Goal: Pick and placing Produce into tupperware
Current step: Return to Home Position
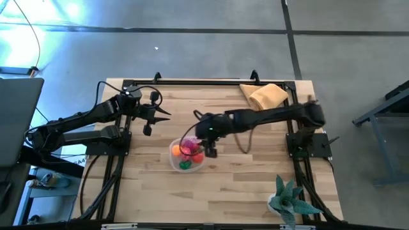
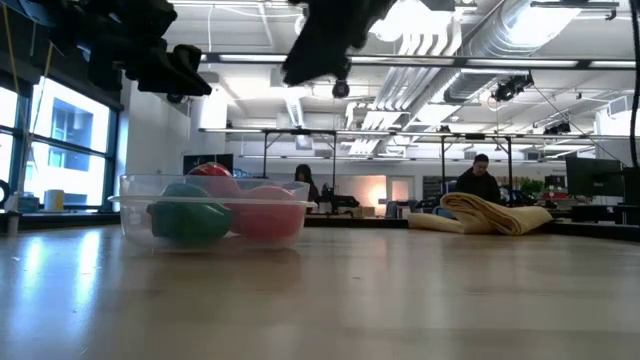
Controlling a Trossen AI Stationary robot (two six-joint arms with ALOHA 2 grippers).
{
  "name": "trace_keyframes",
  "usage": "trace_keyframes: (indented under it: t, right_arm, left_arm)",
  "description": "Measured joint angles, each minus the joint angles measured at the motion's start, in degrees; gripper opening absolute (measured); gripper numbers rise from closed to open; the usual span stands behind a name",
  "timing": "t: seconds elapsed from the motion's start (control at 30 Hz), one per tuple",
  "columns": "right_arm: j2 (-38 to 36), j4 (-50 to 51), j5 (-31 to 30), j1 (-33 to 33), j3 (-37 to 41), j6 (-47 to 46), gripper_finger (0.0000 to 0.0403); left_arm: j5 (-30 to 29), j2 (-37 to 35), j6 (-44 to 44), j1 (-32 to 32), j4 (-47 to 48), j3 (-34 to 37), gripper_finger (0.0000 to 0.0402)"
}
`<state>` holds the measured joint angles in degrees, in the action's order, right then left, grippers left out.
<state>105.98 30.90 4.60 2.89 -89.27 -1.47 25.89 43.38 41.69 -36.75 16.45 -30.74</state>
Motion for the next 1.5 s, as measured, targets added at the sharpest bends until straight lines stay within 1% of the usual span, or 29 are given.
trace_keyframes:
  t: [0.07,0.1,0.17,0.23,0.33,0.5,0.67,0.77,0.83,0.9,0.93,0.97,1.0,1.07,1.13,1.23,1.33,1.4,1.47,1.5]
  right_arm:
    - [-3.66,4.02,-0.58,0.97,0.0,-0.44,0.011]
    - [-5.49,6.02,-1.89,1.57,0.0,-1.44,0.0106]
    - [-9.22,9.29,-6.57,3.19,0.13,-2.84,0.0098]
    - [-12.5,12.42,-12.63,5.31,0.15,-4.14,0.0089]
    - [-16.33,14.12,-19.29,8.84,0.2,-5.86,0.0078]
    - [-19.8,14.29,-26.71,15.73,0.2,-6.22,0.0055]
    - [-21.71,18.11,-31.98,20.15,0.32,-10.02,0.0016]
    - [-25.54,16.39,-34.05,22.16,5.38,-11.26,0.0003]
    - [-30.84,10.98,-35.35,23.26,12.16,-13.25,0.0006]
    - [-37.56,1.91,-37.36,23.9,21.6,-15.28,0.0007]
    - [-40.7,-4.3,-37.07,23.79,26.56,-15.12,0.0006]
    - [-43.58,-10.37,-35.49,23.11,31.09,-13.78,0.0004]
    - [-46.11,-16.48,-32.68,21.78,35.4,-12.11,0.0002]
    - [-50.49,-27.74,-23.89,17.57,41.67,-7.53,0.0001]
    - [-54.6,-33.93,-14.98,11.87,45.82,-4.52,0.0001]
    - [-60.6,-38.95,-3.82,2.23,49.3,-2.92,0.0]
    - [-67.37,-40.64,4.42,-6.09,49.71,-2.52,0.0]
    - [-71.75,-40.59,7.92,-9.75,49.72,-2.54,0.0]
    - [-76.07,-39.92,8.96,-11.66,49.75,-2.64,0.0]
    - [-78.05,-39.31,8.97,-11.97,49.77,-2.81,0.0]
  left_arm:
    - [0.0,0.0,0.0,0.02,0.02,0.0,0.0079]
    - [0.0,0.0,0.0,0.0,0.0,0.0,0.0079]
    - [0.0,0.0,0.01,0.01,0.01,0.0,0.0079]
    - [0.0,0.0,0.0,0.01,0.01,0.0,0.0079]
    - [0.0,0.0,0.02,0.02,0.0,0.0,0.0079]
    - [0.0,0.0,0.03,0.0,0.02,0.0,0.0079]
    - [-0.72,0.0,0.48,0.02,-0.45,0.0,0.0079]
    - [-3.21,0.0,0.38,0.0,-1.45,0.0,0.0079]
    - [-3.6,0.0,-0.43,0.01,-1.35,0.0,0.0079]
    - [-3.22,0.0,-2.35,0.0,-1.38,0.0,0.0079]
    - [-3.13,0.0,-3.21,0.01,-1.38,0.0,0.0079]
    - [-3.09,0.0,-3.81,0.04,-1.38,0.0,0.0079]
    - [-3.03,0.0,-4.46,0.04,-1.44,0.0,0.0079]
    - [-3.02,0.0,-5.05,0.02,-1.96,0.0,0.0079]
    - [-2.95,0.0,-5.85,0.02,-3.32,0.0,0.0079]
    - [-1.75,0.0,-6.16,0.01,-5.19,0.0,0.0079]
    - [3.51,-0.75,-6.14,0.0,-9.62,0.0,0.0079]
    - [7.64,-2.49,-6.17,0.0,-13.5,0.0,0.0079]
    - [10.37,-5.34,-7.22,0.0,-15.98,-0.28,0.0079]
    - [10.6,-6.91,-8.15,0.0,-16.08,-0.84,0.0079]
